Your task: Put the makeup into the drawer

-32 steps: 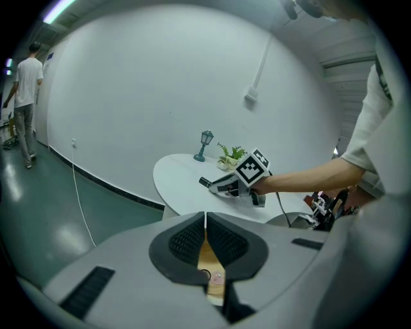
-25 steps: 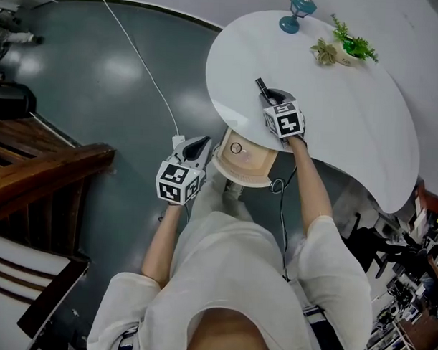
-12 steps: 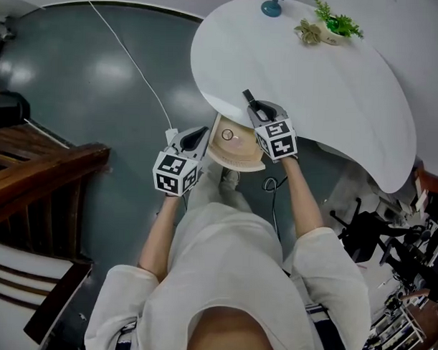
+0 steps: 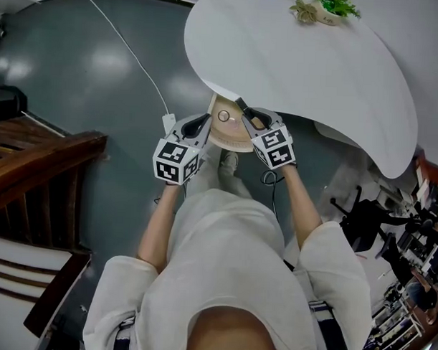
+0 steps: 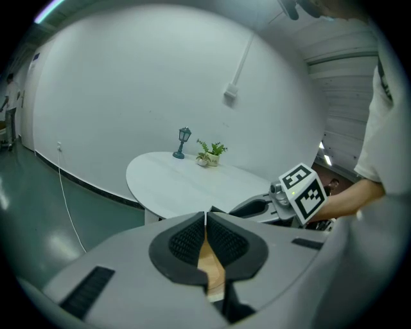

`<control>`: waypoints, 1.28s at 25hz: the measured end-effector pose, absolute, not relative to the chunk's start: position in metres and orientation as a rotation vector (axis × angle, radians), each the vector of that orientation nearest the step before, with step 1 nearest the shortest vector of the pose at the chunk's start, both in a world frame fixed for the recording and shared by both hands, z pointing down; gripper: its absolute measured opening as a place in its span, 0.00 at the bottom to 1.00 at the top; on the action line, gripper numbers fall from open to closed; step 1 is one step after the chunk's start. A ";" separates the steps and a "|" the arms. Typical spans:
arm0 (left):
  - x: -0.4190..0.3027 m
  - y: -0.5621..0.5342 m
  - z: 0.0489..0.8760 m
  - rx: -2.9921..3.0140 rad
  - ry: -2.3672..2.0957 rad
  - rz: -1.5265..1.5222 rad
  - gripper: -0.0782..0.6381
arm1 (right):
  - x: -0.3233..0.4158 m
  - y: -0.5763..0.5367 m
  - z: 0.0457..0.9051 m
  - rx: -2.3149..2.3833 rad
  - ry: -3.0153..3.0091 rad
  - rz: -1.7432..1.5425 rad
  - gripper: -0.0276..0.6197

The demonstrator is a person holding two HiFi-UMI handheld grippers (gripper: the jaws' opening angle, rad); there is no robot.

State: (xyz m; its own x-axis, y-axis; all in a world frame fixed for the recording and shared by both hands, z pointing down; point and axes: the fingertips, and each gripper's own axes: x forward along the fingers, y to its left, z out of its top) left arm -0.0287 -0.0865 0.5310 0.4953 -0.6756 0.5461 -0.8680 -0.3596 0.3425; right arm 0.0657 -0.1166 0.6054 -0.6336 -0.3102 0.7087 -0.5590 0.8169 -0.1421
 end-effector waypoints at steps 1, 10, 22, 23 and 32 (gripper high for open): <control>-0.028 -0.084 0.532 2.140 -1.265 0.417 0.13 | 0.066 -0.110 0.609 0.610 -2.290 0.448 0.19; -0.029 -0.072 0.542 2.109 -1.273 0.420 0.13 | 0.062 -0.068 0.666 0.234 -2.095 0.122 0.19; -0.053 -0.080 0.564 2.046 -1.267 0.429 0.13 | 0.057 -0.056 0.777 -0.010 -1.820 0.164 0.19; -0.056 -0.081 0.566 2.038 -1.268 0.431 0.13 | 0.057 -0.056 0.785 -0.015 -1.799 0.181 0.19; -0.083 -0.094 0.583 1.977 -1.280 0.428 0.13 | 0.055 -0.066 0.831 -0.010 -1.700 0.237 0.19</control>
